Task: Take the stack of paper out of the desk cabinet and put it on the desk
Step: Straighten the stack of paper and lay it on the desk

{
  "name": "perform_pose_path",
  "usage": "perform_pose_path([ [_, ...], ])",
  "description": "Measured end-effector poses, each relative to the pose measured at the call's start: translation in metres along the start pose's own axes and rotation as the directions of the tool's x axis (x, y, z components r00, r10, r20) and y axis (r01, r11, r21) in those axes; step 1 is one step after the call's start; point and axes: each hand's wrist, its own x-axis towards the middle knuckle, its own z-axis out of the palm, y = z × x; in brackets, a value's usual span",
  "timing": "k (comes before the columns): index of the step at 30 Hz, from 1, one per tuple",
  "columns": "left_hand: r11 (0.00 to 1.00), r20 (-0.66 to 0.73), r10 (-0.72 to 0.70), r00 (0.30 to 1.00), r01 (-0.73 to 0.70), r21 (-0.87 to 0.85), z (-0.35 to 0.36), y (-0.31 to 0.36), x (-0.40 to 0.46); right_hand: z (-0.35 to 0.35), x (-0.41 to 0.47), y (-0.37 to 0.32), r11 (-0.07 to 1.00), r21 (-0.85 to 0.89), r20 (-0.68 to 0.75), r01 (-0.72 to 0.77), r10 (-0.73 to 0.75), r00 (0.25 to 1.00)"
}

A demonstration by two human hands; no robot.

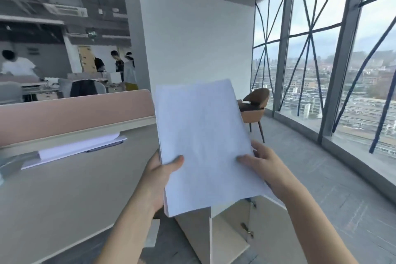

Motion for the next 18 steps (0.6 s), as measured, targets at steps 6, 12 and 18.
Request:
perform_pose_path([
  [6, 0.962, -0.158, 0.180, 0.971, -0.140, 0.233, -0.062, -0.003, 0.029, 0.089, 0.073, 0.008, 0.965, 0.253, 0.000, 0.067, -0.069, 0.998],
  [12, 0.919, -0.293, 0.266, 0.918, -0.150, 0.364, -0.135, -0.026, 0.074, 0.174, 0.137, 0.045, 0.945, 0.296, -0.001, 0.140, -0.146, 0.989],
  [18, 0.912, -0.397, 0.234, 0.887, -0.059, 0.407, -0.188, -0.051, 0.109, 0.234, 0.177, 0.080, 0.940, 0.304, -0.002, 0.154, -0.160, 0.987],
])
